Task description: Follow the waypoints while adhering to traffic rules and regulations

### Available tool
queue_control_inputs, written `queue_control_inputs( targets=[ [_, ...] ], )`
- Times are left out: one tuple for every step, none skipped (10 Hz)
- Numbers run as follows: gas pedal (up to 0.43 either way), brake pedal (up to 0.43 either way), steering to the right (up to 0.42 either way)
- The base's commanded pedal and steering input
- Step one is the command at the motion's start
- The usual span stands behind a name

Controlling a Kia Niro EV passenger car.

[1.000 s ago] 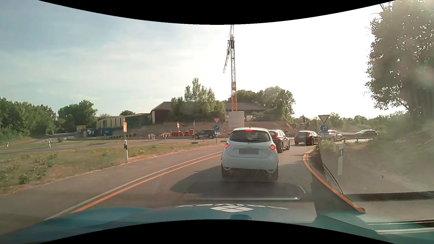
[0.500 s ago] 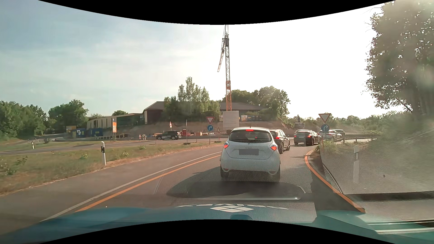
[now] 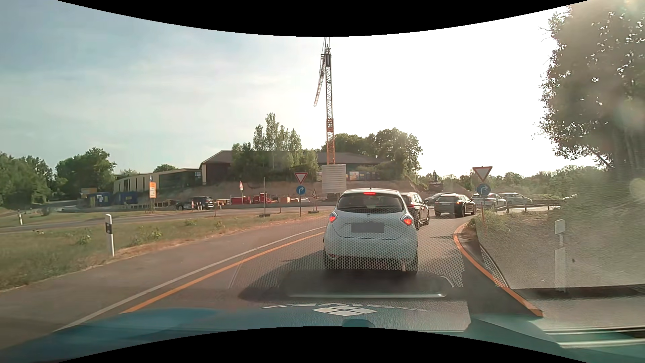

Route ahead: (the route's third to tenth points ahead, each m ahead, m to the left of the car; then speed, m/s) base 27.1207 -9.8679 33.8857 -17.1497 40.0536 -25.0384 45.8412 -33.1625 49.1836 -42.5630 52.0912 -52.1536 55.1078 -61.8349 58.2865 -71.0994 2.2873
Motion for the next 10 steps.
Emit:
queue_control_inputs(
  targets=[
    [0.0, 0.213, 0.105],
    [0.0, 0.213, 0.107],
    [0.0, 0.213, 0.109],
    [0.0, 0.213, 0.109],
    [0.0, 0.213, 0.109],
    [0.0, 0.213, 0.109],
    [0.0, 0.213, 0.109],
    [0.0, 0.213, 0.109],
    [0.0, 0.213, 0.109],
    [0.0, 0.213, 0.107]
  ],
)
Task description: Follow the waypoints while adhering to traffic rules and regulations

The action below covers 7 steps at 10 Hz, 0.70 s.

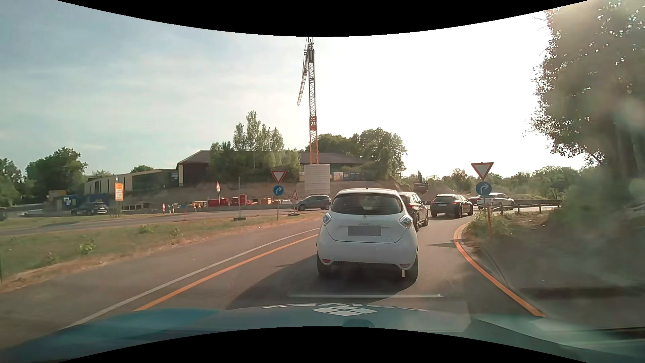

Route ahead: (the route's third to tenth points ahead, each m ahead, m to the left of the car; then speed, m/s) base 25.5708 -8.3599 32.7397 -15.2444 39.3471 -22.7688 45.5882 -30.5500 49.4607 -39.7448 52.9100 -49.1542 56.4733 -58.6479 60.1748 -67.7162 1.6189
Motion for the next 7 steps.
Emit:
queue_control_inputs(
  targets=[
    [0.0, 0.213, 0.105],
    [0.0, 0.22, 0.1],
    [0.0, 0.22, 0.098],
    [0.0, 0.213, 0.096],
    [0.0, 0.213, 0.095],
    [0.0, 0.189, 0.095],
    [0.0, 0.134, 0.094]
  ],
)
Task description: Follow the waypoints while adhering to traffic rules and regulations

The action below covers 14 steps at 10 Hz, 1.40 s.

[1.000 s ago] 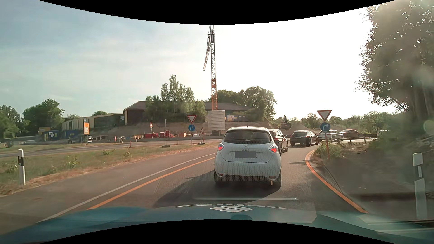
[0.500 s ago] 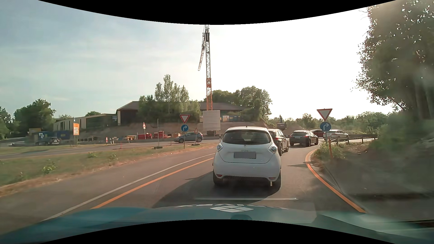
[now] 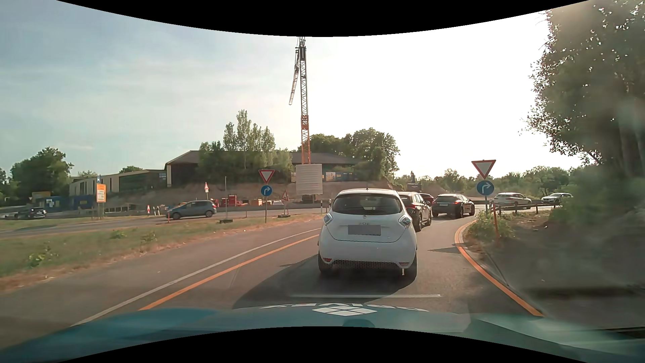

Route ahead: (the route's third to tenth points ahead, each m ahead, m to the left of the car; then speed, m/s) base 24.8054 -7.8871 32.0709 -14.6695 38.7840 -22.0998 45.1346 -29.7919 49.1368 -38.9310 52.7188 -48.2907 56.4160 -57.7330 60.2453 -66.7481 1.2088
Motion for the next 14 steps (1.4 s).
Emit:
queue_control_inputs(
  targets=[
    [0.0, 0.079, 0.096],
    [0.0, 0.018, 0.096],
    [0.0, 0.0, 0.097],
    [0.0, 0.0, 0.097],
    [0.0, 0.0, 0.098],
    [0.0, 0.0, 0.1],
    [0.0, 0.0, 0.104],
    [0.0, 0.0, 0.106],
    [0.0, 0.0, 0.107],
    [0.0, 0.0, 0.108],
    [0.0, 0.0, 0.108],
    [0.0, 0.0, 0.108],
    [0.0, 0.0, 0.109],
    [0.0, 0.0, 0.112]
  ],
)
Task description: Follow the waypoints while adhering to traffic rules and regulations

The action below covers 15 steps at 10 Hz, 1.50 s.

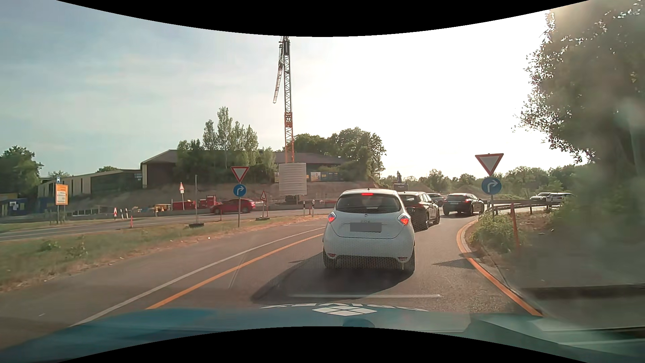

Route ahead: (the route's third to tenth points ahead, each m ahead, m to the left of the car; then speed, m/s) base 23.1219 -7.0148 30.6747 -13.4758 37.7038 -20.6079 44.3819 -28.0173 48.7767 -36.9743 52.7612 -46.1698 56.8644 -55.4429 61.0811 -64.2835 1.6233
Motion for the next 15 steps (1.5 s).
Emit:
queue_control_inputs(
  targets=[
    [0.0, 0.0, 0.114],
    [0.0, 0.0, 0.114],
    [0.0, 0.0, 0.113],
    [0.0, 0.0, 0.112],
    [0.0, 0.0, 0.113],
    [0.0, 0.024, 0.112],
    [0.0, 0.073, 0.112],
    [0.0, 0.128, 0.112],
    [0.0, 0.152, 0.112],
    [0.0, 0.171, 0.112],
    [0.0, 0.171, 0.112],
    [0.0, 0.171, 0.112],
    [0.0, 0.171, 0.112],
    [0.0, 0.171, 0.112],
    [0.0, 0.171, 0.112]
  ],
)
